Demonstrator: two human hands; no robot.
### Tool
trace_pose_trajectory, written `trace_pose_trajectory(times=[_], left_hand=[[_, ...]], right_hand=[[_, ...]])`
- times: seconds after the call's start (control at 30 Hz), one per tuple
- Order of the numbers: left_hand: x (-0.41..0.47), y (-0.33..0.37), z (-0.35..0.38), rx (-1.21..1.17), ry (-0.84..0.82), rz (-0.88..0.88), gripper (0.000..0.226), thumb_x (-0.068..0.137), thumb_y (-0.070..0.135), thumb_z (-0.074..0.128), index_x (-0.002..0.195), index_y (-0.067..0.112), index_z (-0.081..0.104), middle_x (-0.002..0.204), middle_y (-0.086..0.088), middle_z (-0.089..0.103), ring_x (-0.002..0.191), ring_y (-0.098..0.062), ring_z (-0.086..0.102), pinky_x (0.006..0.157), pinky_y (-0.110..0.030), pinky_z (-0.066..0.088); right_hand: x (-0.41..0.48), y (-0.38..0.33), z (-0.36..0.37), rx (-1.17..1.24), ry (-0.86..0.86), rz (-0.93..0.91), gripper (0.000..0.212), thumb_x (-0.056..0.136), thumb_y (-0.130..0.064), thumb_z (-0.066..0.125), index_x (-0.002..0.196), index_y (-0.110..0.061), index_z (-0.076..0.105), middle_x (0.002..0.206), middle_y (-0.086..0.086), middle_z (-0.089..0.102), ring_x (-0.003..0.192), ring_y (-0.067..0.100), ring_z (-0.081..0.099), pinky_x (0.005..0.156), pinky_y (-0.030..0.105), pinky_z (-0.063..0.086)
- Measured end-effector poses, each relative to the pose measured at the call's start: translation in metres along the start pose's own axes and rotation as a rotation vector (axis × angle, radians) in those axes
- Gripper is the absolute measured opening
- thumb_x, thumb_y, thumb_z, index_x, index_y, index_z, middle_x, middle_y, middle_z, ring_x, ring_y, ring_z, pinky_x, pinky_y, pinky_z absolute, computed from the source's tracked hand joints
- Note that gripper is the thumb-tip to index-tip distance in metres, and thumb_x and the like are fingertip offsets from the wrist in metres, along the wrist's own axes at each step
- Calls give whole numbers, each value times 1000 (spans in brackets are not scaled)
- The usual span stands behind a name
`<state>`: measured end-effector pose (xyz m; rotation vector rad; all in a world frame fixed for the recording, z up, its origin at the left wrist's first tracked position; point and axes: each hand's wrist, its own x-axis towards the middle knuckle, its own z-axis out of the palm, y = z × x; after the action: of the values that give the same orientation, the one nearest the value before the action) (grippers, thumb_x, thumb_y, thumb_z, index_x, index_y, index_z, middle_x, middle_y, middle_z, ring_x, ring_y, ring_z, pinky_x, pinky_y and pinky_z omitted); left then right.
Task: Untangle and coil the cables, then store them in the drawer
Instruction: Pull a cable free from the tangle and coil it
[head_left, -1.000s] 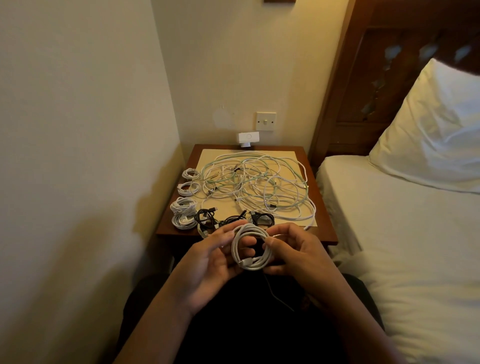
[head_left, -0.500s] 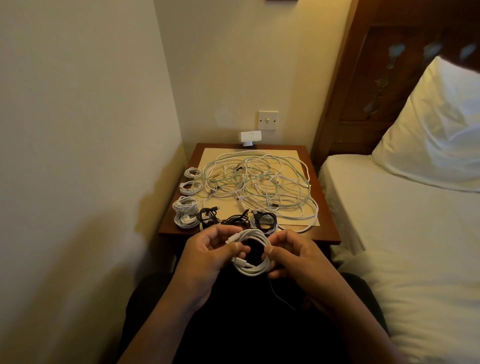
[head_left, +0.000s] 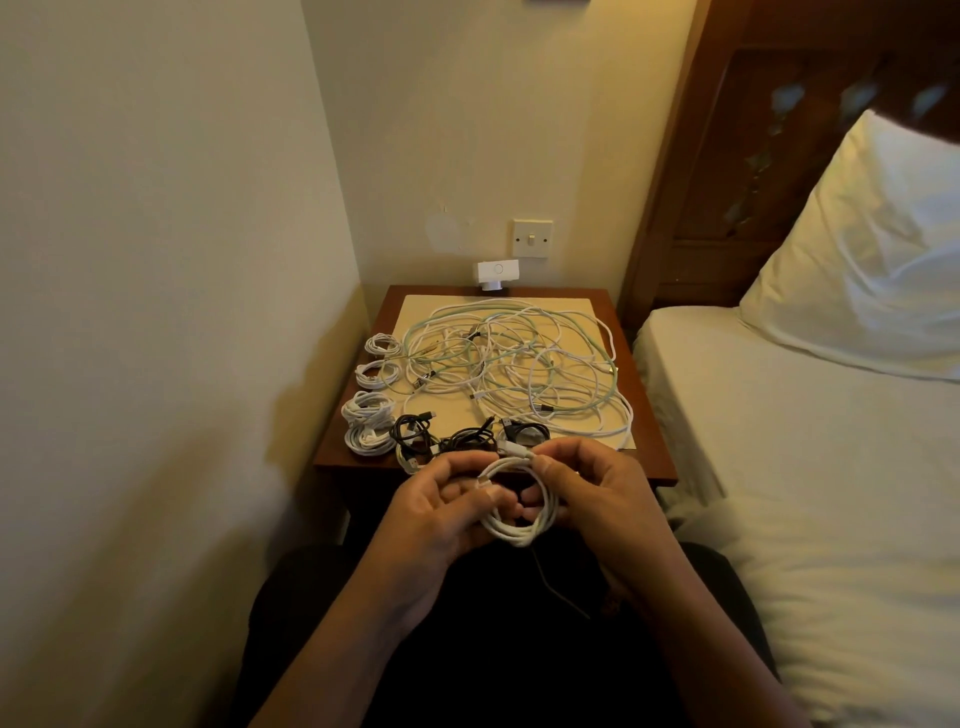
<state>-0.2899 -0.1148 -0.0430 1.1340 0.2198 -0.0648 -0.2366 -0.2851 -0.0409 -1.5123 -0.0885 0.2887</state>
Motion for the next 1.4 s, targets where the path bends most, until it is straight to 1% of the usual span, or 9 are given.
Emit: trace_pose_trajectory(times=[0.1, 0.27, 0.37, 0.53, 0.8, 1.03, 1.13, 1.23, 1.4], left_hand=[[2, 3, -6, -15, 54, -21, 31, 91, 1, 64, 122, 3, 67, 93, -21, 72, 75, -22, 71, 66, -30, 60], [4, 4, -5, 95, 99, 41, 22, 93, 2, 64, 112, 6, 75, 93, -20, 74, 74, -21, 66, 64, -27, 58], [3, 6, 0, 149, 91, 101, 20, 93, 5, 66, 107, 10, 78, 92, -18, 73, 77, -22, 67, 62, -25, 57], [-1, 6, 2, 106, 31, 48, 23, 95, 4, 61, 106, 12, 79, 93, -9, 75, 86, -18, 71, 74, -26, 58], [-12, 0, 9, 427, 113, 238, 27, 88, 4, 74, 110, 18, 78, 100, 5, 79, 97, -6, 73, 82, -18, 56], [-11, -1, 9, 16, -14, 39, 42, 78, 9, 74, 120, 9, 68, 94, -16, 74, 87, -20, 72, 81, -33, 60], [-9, -3, 6, -166, -98, -43, 44, 87, 5, 71, 130, 4, 61, 92, -15, 70, 84, -19, 69, 80, -33, 59], [-7, -6, 0, -239, -97, -67, 45, 87, 2, 67, 132, 3, 60, 93, -15, 67, 87, -21, 68, 84, -37, 60], [-1, -12, 2, 48, 69, 54, 38, 88, 0, 70, 124, 10, 66, 104, -11, 75, 99, -26, 71, 91, -40, 57]], right_hand=[[-5, -1, -6, -118, -85, -121, 12, 96, -8, 69, 99, -18, 75, 95, 4, 75, 87, 17, 73, 74, 27, 58], [-7, -5, -13, -542, -194, -311, 23, 93, -11, 73, 97, -33, 77, 100, -12, 65, 94, 11, 66, 81, 28, 58], [-7, -4, -13, -572, -211, -298, 16, 91, -19, 77, 94, -35, 77, 102, -13, 66, 89, 11, 67, 77, 28, 57], [-9, 3, -13, -349, -275, -157, 7, 90, -20, 78, 97, -22, 76, 112, -2, 75, 99, 18, 74, 91, 45, 61], [-13, 5, -2, -531, 61, -264, 20, 87, -23, 81, 94, -28, 63, 85, -7, 73, 80, 5, 72, 71, 28, 62], [-15, 12, 4, -727, 181, -547, 20, 96, -20, 70, 115, -26, 64, 91, -22, 63, 87, -7, 65, 68, 6, 48], [-14, 11, 4, -535, 179, -357, 11, 96, -23, 71, 106, -28, 69, 85, -13, 72, 81, 1, 70, 70, 15, 54], [-9, 0, 2, -24, 102, -40, 15, 89, -16, 77, 102, -16, 71, 89, 5, 77, 79, 19, 73, 75, 35, 61], [-11, 3, 5, 451, 10, 160, 17, 88, -13, 69, 104, -7, 68, 91, 12, 74, 81, 22, 71, 74, 34, 60]])
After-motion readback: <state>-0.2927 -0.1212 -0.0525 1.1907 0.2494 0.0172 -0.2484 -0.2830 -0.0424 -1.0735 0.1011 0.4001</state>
